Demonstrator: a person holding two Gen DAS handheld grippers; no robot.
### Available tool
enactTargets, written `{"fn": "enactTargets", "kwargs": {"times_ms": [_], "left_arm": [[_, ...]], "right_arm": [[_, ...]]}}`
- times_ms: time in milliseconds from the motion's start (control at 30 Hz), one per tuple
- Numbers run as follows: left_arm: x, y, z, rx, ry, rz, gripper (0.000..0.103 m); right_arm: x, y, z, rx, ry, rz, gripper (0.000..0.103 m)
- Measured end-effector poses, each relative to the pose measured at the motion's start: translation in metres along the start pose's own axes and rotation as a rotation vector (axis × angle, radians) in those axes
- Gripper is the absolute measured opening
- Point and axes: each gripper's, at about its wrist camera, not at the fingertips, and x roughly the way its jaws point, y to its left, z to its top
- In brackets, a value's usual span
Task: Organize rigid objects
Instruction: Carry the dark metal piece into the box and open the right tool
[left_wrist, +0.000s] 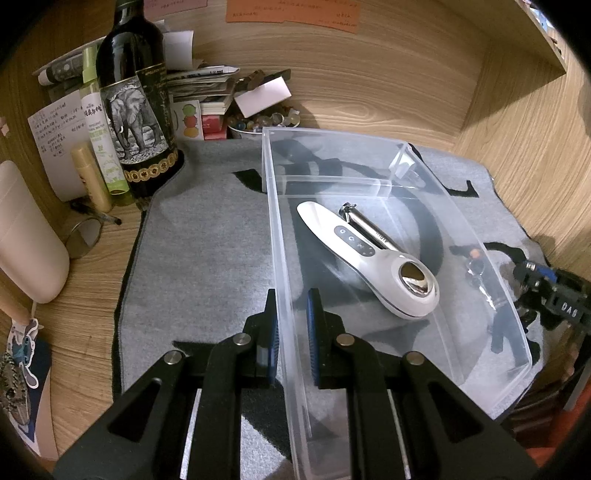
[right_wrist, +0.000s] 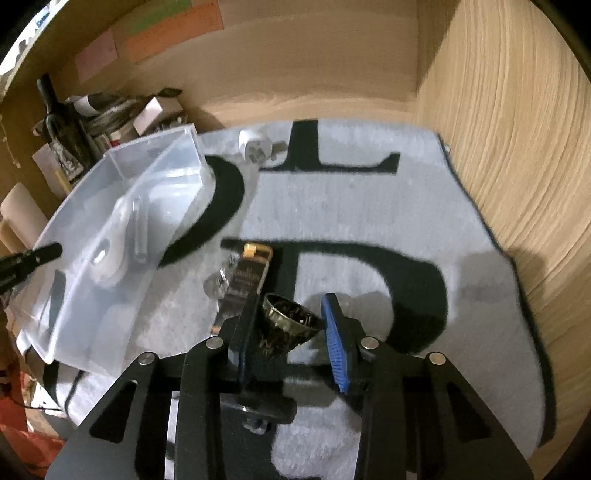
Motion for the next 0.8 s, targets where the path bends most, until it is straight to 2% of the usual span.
{"fn": "enactTargets", "kwargs": {"times_ms": [100, 333, 533, 667, 800], "left_arm": [[0.0, -0.001, 0.0, 0.0, -0.001, 0.0, 0.012], [0.0, 0.0, 0.0, -0.004, -0.001, -0.003, 0.012], [0.001, 0.0, 0.0, -0.008, -0.001, -0.007, 0.012], [0.0, -0.001, 0.0, -0.009, -0.002, -0.009, 0.012], [0.0, 0.0, 0.0, -0.011, -0.004, -0.013, 0.012]], "right_arm": [[-0.006, 0.005, 0.011, -0.011, -0.011, -0.009, 0.031], [-0.025, 0.03, 0.04, -0.075, -0.121, 0.041, 0.031], [-0.03, 0.064, 0.061, -0.153, -0.178, 0.097, 0.031], [-0.027, 0.089, 0.071, -0.21, -0.191, 0.137, 0.031], [-0.015, 0.109, 0.079, -0.249, -0.165, 0.144, 0.031]]}}
